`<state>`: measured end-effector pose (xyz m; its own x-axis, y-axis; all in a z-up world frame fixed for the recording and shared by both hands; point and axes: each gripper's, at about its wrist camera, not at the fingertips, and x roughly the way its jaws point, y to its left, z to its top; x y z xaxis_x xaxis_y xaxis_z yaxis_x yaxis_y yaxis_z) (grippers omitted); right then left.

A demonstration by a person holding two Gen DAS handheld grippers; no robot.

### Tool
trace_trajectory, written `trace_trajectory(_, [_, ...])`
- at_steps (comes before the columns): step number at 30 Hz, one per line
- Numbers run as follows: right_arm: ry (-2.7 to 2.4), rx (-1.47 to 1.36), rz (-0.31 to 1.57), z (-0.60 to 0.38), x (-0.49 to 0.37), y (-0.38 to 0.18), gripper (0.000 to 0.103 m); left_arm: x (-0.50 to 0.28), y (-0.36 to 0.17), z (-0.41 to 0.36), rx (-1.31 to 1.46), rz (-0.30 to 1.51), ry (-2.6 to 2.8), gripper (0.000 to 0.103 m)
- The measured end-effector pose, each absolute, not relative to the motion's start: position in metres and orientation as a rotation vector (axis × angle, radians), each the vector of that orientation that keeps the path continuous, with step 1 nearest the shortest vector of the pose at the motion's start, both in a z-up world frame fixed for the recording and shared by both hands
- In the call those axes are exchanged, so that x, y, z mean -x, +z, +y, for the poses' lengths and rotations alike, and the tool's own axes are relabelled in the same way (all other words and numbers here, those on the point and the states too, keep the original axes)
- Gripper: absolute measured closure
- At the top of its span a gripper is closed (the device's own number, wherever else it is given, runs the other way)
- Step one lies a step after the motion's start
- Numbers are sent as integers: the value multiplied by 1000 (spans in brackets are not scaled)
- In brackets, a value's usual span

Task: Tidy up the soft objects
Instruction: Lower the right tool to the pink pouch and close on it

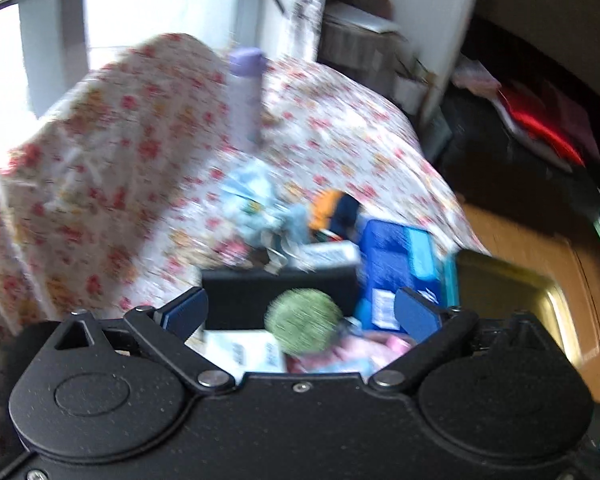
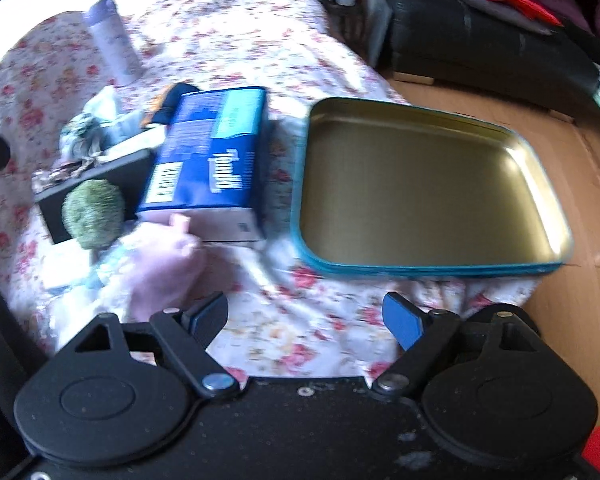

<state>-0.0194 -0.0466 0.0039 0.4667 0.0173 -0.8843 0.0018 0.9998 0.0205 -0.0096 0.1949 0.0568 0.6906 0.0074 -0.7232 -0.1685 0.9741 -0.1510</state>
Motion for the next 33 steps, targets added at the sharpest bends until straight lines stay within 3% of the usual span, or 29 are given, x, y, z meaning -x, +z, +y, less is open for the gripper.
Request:
trace_trajectory(13, [166, 43, 1078, 5, 7, -12, 20, -5, 11, 250, 122, 912, 176, 5])
trace_trajectory(23, [249, 103, 1075, 35, -10, -34, 21, -22, -9, 240, 6, 972, 143, 6])
trace_trajectory(31, [302, 96, 1086, 49, -26, -51, 19, -29, -15, 250, 79, 1003, 106, 6])
trace_trajectory(33, [306, 101, 1093, 51, -27, -56, 28, -29, -16, 252, 96, 1008, 99, 6])
